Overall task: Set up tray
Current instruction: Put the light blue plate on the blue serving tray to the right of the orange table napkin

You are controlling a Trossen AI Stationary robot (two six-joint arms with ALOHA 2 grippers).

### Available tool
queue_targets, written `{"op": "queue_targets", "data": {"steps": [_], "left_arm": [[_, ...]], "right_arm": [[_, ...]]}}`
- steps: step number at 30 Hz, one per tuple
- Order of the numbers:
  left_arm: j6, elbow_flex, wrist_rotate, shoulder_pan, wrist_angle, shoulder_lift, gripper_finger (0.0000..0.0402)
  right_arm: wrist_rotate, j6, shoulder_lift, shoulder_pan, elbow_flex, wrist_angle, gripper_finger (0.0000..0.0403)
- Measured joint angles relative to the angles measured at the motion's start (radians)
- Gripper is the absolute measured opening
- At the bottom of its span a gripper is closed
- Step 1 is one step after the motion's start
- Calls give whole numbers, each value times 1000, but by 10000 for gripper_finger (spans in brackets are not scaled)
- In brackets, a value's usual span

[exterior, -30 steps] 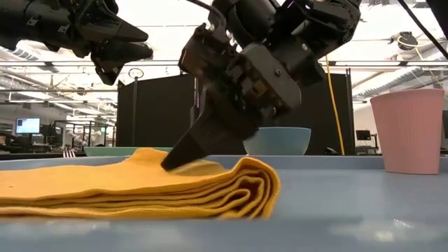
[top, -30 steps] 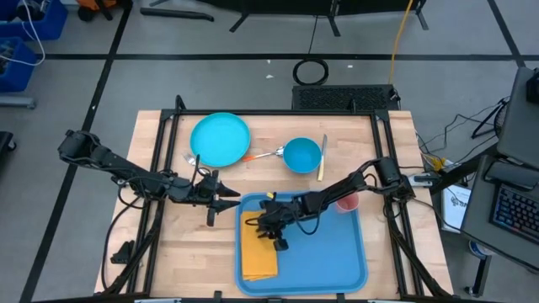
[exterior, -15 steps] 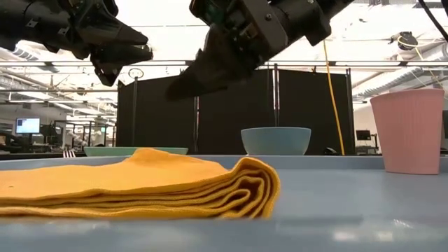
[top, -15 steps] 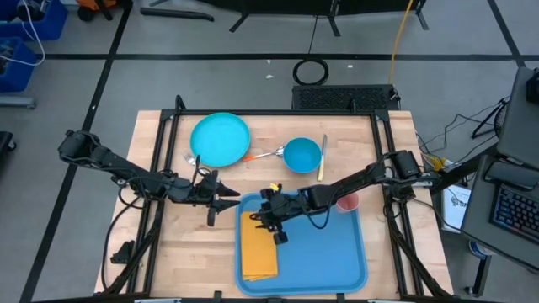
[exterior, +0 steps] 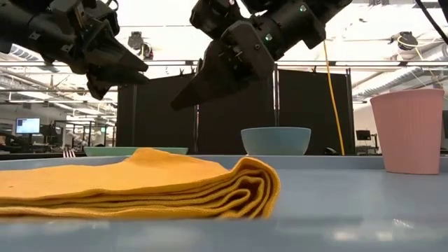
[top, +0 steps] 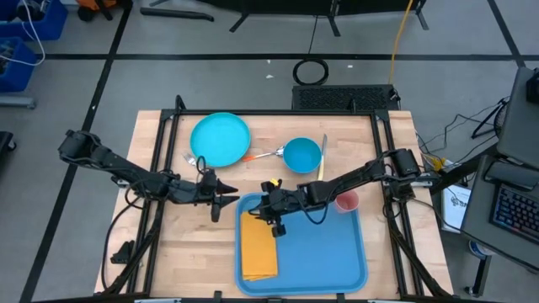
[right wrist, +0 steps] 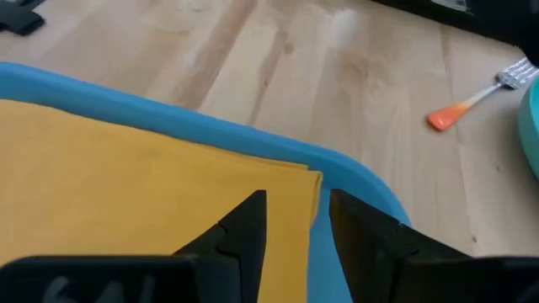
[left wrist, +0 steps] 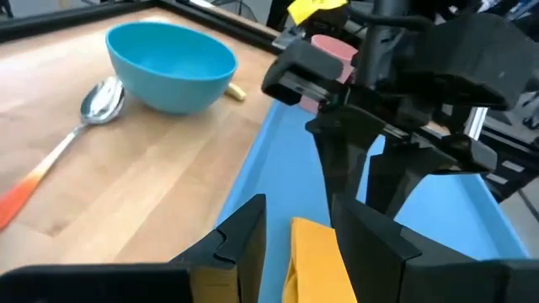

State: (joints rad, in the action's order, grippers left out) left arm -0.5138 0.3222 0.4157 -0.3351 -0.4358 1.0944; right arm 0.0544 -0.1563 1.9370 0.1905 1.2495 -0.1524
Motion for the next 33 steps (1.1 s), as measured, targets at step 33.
{"op": "queue_targets", "data": {"steps": [33], "left_arm": [[242,318,-112,428,754,171,143]], "right_arm": [[-3,14,-176,25,-87,4,121]]}}
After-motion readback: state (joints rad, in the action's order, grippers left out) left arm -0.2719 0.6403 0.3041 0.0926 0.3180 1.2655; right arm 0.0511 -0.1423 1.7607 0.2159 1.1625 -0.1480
